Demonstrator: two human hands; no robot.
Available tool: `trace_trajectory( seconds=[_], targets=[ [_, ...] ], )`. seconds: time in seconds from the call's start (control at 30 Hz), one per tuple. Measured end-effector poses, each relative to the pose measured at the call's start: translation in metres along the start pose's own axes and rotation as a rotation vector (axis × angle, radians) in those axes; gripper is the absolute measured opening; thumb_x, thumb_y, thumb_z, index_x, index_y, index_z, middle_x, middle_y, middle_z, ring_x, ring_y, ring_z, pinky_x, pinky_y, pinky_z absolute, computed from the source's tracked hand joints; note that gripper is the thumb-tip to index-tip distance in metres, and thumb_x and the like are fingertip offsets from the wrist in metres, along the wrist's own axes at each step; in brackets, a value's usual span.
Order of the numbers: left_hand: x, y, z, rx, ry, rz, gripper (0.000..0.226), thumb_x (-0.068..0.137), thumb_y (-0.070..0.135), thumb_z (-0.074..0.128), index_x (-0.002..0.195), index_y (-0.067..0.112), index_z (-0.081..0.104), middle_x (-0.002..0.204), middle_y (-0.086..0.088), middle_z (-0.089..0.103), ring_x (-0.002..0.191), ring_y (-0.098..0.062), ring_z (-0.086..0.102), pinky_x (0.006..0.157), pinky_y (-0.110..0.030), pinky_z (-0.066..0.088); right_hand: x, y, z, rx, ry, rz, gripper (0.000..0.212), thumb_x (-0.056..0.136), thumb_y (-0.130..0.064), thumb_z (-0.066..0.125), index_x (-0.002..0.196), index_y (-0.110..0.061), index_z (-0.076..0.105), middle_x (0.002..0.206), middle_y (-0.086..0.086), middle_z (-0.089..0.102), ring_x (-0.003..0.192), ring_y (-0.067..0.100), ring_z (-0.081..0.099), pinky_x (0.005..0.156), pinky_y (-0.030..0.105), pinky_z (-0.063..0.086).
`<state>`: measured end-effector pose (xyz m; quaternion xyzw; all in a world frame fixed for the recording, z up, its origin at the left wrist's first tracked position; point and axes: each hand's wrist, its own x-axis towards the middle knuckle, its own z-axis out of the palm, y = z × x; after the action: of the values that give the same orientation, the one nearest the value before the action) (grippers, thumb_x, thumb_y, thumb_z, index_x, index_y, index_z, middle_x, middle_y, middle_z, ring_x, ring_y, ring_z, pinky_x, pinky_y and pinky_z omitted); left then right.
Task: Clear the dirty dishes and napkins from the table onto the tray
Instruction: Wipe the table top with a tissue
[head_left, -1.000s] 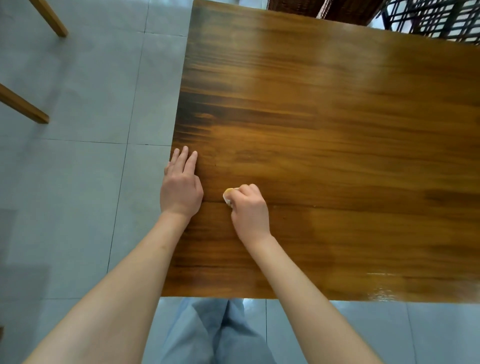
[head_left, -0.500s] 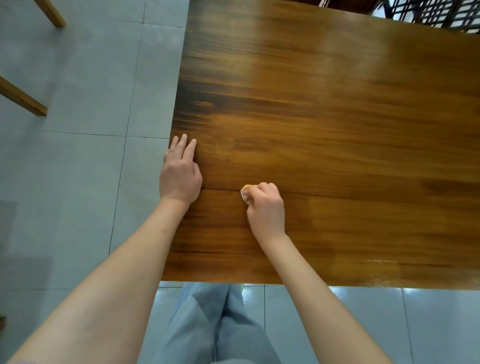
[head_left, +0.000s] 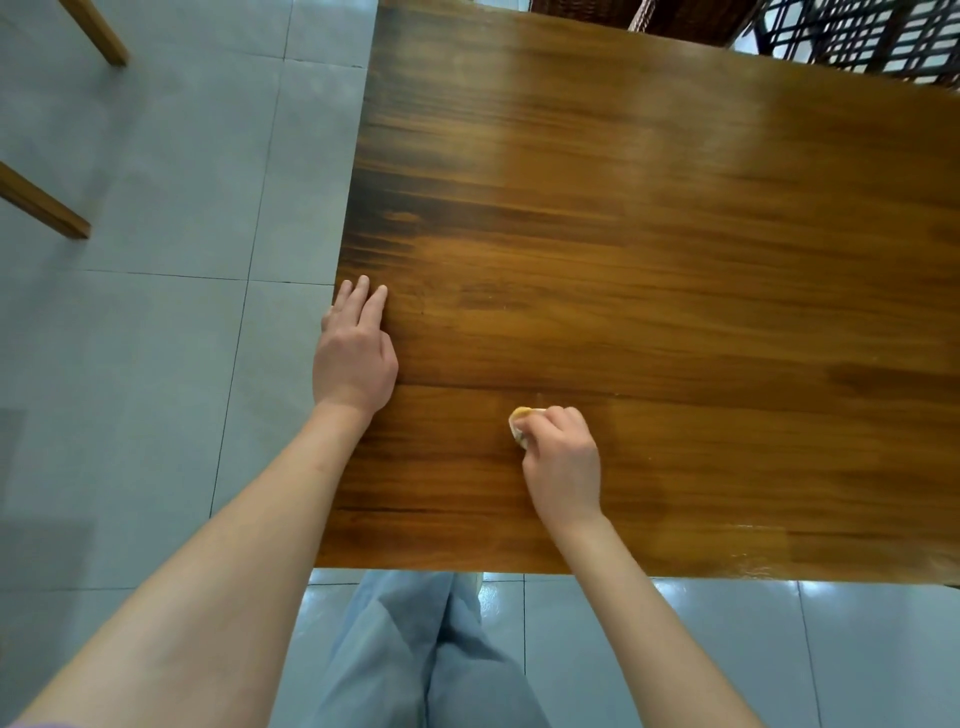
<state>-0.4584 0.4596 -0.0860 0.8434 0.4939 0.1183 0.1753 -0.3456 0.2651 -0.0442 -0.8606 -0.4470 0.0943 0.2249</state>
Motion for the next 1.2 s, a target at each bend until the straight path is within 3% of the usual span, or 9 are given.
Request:
trace_trajectory(
  seconds=[0.23, 0.4, 0.5, 0.63, 0.77, 0.87, 0.97, 1.07, 1.2],
  targets=[
    [0.002, 0.0, 0.0, -0.008, 0.009, -0.008, 0.043, 0.095, 0.013, 0.044, 0.138, 0.013, 0.045, 0.147, -0.008, 0.038, 0.138, -0.028, 0.029, 0.109, -0.04, 0.027, 0.039, 0.014, 0.003, -0.021, 0.18, 0.405, 0.019, 0.087, 0.004, 0.055, 0.093, -0.002, 0.072, 0.086, 0.012, 0.068, 0.086, 0.027, 0.058, 0.066, 0.024, 0.039],
    [0.001, 0.0, -0.001, -0.017, 0.008, -0.011, 0.044, 0.095, 0.012, 0.044, 0.138, 0.013, 0.045, 0.147, -0.008, 0.038, 0.139, -0.028, 0.029, 0.11, -0.041, 0.026, 0.015, -0.021, 0.018, 0.014, 0.095, 0.094, 0.017, 0.071, 0.015, 0.066, 0.075, -0.001, 0.072, 0.067, 0.011, 0.065, 0.065, 0.028, 0.058, 0.054, 0.024, 0.043],
    [0.0, 0.001, -0.001, -0.019, 0.008, -0.01, 0.044, 0.095, 0.012, 0.045, 0.138, 0.013, 0.045, 0.147, -0.008, 0.038, 0.138, -0.028, 0.029, 0.109, -0.042, 0.028, -0.003, -0.005, 0.008, 0.013, 0.064, -0.009, 0.016, 0.068, 0.015, 0.07, 0.073, -0.001, 0.071, 0.066, 0.009, 0.064, 0.063, 0.025, 0.058, 0.052, 0.022, 0.045],
    [0.001, 0.002, -0.001, -0.012, 0.005, -0.014, 0.044, 0.095, 0.012, 0.045, 0.138, 0.013, 0.045, 0.147, -0.008, 0.037, 0.138, -0.028, 0.029, 0.109, -0.041, 0.027, 0.012, 0.029, -0.008, -0.04, 0.155, 0.212, 0.013, 0.075, 0.011, 0.066, 0.08, 0.0, 0.072, 0.074, 0.013, 0.067, 0.071, 0.03, 0.06, 0.058, 0.029, 0.046],
    [0.002, 0.003, -0.001, -0.017, 0.011, -0.018, 0.043, 0.095, 0.013, 0.045, 0.138, 0.013, 0.045, 0.147, -0.008, 0.038, 0.138, -0.028, 0.03, 0.109, -0.041, 0.029, 0.046, 0.027, -0.001, -0.013, 0.233, 0.454, 0.019, 0.088, 0.002, 0.056, 0.096, -0.002, 0.072, 0.09, 0.013, 0.069, 0.09, 0.027, 0.059, 0.069, 0.025, 0.041],
    [0.002, 0.002, -0.001, -0.022, 0.01, -0.024, 0.043, 0.095, 0.013, 0.045, 0.138, 0.014, 0.045, 0.147, -0.008, 0.038, 0.138, -0.027, 0.029, 0.109, -0.042, 0.029, 0.047, -0.002, 0.013, 0.011, 0.199, 0.334, 0.015, 0.081, 0.008, 0.061, 0.086, 0.0, 0.073, 0.08, 0.013, 0.069, 0.079, 0.029, 0.06, 0.061, 0.028, 0.046],
    [0.002, 0.002, -0.002, -0.026, 0.006, -0.026, 0.044, 0.095, 0.013, 0.045, 0.138, 0.014, 0.045, 0.147, -0.008, 0.038, 0.138, -0.027, 0.029, 0.109, -0.042, 0.029, 0.027, -0.029, 0.023, 0.042, 0.138, 0.184, 0.011, 0.074, 0.008, 0.071, 0.079, -0.001, 0.073, 0.07, 0.01, 0.067, 0.068, 0.024, 0.061, 0.056, 0.022, 0.045],
    [0.002, 0.002, -0.002, -0.023, -0.001, -0.025, 0.044, 0.095, 0.012, 0.045, 0.138, 0.014, 0.044, 0.148, -0.008, 0.037, 0.139, -0.027, 0.028, 0.109, -0.042, 0.028, 0.02, -0.034, 0.025, 0.074, 0.054, 0.099, 0.013, 0.074, 0.008, 0.069, 0.082, -0.001, 0.074, 0.074, 0.011, 0.069, 0.072, 0.024, 0.062, 0.06, 0.021, 0.045],
    [0.001, 0.005, -0.004, -0.009, -0.025, -0.023, 0.045, 0.095, 0.011, 0.043, 0.14, 0.013, 0.042, 0.149, -0.009, 0.035, 0.14, -0.028, 0.025, 0.111, -0.041, 0.025, 0.016, -0.024, 0.014, 0.112, -0.045, 0.137, 0.019, 0.083, 0.005, 0.061, 0.094, -0.003, 0.073, 0.088, 0.01, 0.069, 0.087, 0.022, 0.06, 0.07, 0.02, 0.04]
  ],
)
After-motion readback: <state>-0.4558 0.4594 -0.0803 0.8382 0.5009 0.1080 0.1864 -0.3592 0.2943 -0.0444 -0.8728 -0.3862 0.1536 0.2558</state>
